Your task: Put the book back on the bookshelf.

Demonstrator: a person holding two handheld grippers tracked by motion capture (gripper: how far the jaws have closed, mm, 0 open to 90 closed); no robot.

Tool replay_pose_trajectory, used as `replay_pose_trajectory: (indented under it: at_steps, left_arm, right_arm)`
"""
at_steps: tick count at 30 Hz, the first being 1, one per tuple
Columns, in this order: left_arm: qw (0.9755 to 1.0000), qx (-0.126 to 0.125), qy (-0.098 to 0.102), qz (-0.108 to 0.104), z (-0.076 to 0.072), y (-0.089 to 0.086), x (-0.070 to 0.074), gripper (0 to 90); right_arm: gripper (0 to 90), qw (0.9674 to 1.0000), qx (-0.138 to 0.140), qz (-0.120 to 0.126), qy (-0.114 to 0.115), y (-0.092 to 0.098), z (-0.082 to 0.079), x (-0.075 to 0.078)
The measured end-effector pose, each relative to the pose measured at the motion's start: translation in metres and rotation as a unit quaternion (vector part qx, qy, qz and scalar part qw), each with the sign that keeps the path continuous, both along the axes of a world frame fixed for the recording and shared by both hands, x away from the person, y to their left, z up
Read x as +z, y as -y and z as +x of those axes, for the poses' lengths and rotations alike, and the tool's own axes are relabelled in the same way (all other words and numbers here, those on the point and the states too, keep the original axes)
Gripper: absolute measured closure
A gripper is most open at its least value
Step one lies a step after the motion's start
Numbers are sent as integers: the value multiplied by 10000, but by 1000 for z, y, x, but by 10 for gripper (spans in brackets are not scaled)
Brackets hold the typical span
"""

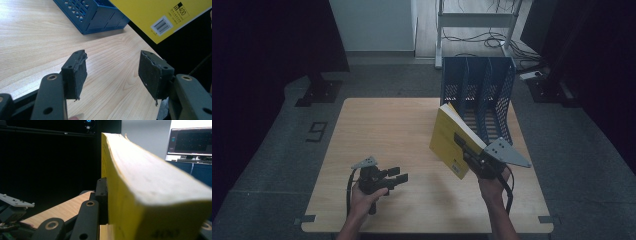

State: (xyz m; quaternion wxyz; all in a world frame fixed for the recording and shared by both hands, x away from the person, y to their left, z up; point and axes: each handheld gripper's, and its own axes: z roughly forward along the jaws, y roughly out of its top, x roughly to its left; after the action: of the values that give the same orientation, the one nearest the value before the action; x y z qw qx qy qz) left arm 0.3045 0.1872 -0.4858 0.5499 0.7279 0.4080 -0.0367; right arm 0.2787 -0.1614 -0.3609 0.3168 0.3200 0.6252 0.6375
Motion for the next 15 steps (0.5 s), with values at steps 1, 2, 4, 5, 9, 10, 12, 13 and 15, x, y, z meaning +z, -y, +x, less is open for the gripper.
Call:
replay_pose_trajectory:
  at_steps: [1, 2, 4, 5, 9, 10, 12, 13, 15]
  left_arm:
    - [10000, -3, -10, 14, 0, 0, 0, 393]
    - [10000, -3, -10, 14, 0, 0, 0, 393]
    - [10000, 6, -28, 15, 0, 0, -1, 393]
    - [10000, 10, -36, 21, 0, 0, -1, 393]
    - [10000, 2, -43, 27, 0, 0, -1, 394]
    - [10000, 2, -45, 22, 0, 0, -1, 394]
    - [10000, 1, -47, 21, 0, 0, -1, 394]
    - [10000, -1, -48, 29, 0, 0, -1, 394]
    - [10000, -15, -52, 47, 0, 1, -1, 394]
  right_arm:
    - [746, 10000, -12, -30, 14, 0, 1, 2]
    - [746, 10000, -12, -30, 14, 0, 1, 2]
    - [746, 10000, -19, -47, 21, 0, 2, 4]
    - [746, 10000, -20, -57, 21, 0, 4, 6]
    - [746, 10000, -70, -49, 52, 1, 6, 8]
    - [746, 9999, -102, -57, 82, 1, 6, 9]
    - [746, 9998, -128, -56, 107, 2, 7, 10]
    - [746, 9998, -127, -47, 111, 2, 7, 11]
    - [746, 9999, -124, -16, 105, 3, 9, 13]
